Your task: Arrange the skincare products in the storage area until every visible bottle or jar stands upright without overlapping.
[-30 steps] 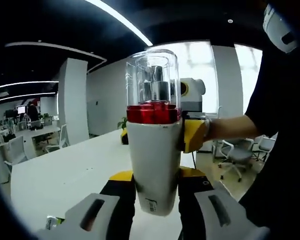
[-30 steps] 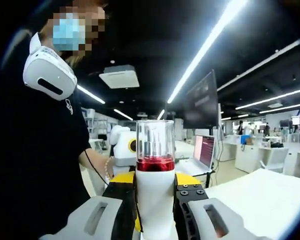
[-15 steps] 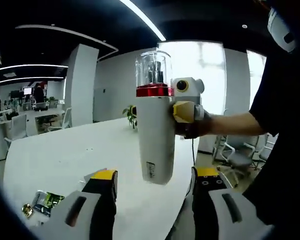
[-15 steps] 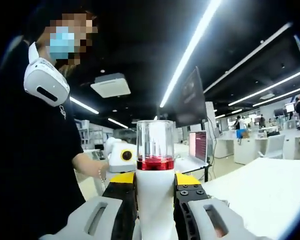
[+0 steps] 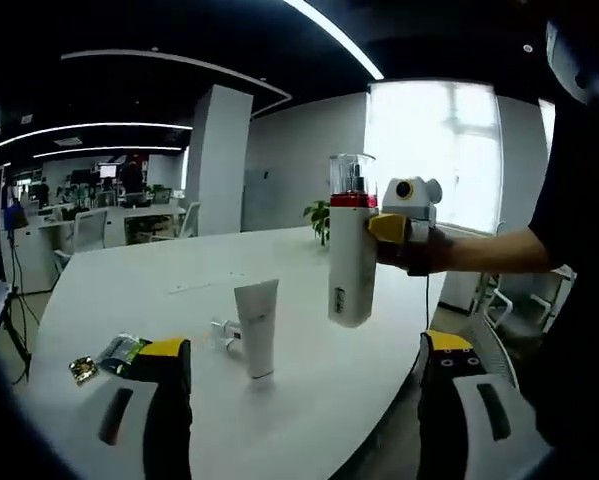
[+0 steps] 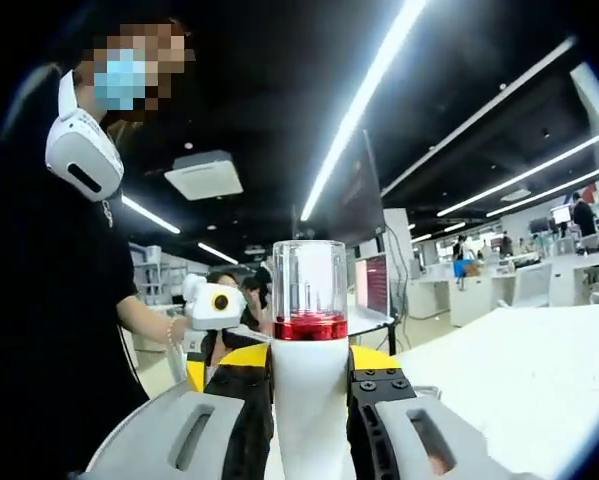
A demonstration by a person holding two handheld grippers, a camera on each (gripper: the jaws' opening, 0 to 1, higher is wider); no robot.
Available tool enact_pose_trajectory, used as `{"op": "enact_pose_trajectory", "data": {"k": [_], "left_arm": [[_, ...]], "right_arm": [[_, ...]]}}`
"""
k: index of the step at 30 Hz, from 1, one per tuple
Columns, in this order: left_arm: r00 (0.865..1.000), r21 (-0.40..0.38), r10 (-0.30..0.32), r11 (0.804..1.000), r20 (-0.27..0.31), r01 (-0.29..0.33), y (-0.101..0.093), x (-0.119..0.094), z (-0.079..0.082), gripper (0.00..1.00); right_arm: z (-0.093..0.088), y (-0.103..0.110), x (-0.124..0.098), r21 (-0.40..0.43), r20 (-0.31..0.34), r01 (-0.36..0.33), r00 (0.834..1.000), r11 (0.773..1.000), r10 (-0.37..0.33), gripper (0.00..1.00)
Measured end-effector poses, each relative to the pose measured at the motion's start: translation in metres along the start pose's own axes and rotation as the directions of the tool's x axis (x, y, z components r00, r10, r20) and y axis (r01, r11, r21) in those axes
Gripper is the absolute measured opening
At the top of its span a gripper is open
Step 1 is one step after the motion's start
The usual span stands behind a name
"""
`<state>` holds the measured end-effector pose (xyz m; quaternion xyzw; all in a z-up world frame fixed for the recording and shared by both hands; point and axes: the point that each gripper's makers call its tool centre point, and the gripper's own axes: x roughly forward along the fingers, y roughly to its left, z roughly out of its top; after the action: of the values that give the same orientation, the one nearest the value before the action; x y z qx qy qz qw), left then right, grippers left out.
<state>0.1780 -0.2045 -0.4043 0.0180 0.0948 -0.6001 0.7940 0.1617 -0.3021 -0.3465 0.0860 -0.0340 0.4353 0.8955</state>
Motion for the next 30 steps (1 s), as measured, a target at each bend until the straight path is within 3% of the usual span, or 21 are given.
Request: {"op": "enact_pose_trajectory", "data": {"k": [3, 16, 23, 30], "left_arm": [[1.000, -0.004, 0.016, 1.000, 0.018, -0.016, 0.003, -0.002, -0.004, 0.99], [0.997, -0.005, 0.071, 0.997, 0.016, -0.071, 0.014, 0.002, -0.015, 0.99], [0.998, -0.011, 0.057, 0.998, 0.007, -0.057, 0.013, 0.005, -0.026, 0.99], [0.996, -0.023, 0.083, 0.996, 0.039, -0.082, 0.020, 0.008, -0.023, 0.95]], "right_arm": [[-0.010, -0.010, -0.003, -0.015, -0.019, 0.009, 1.000, 1.000, -0.009, 0.17], [-0.054, -0.040, -0.016, -0.031, 0.002, 0.036, 0.999, 0.999, -0.036, 0.17], [-0.084, -0.064, -0.020, -0.007, 0.034, 0.054, 0.998, 0.998, -0.054, 0.17], [-0.109, -0.083, -0.022, -0.034, 0.019, 0.055, 0.998, 0.998, -0.055, 0.17]]}}
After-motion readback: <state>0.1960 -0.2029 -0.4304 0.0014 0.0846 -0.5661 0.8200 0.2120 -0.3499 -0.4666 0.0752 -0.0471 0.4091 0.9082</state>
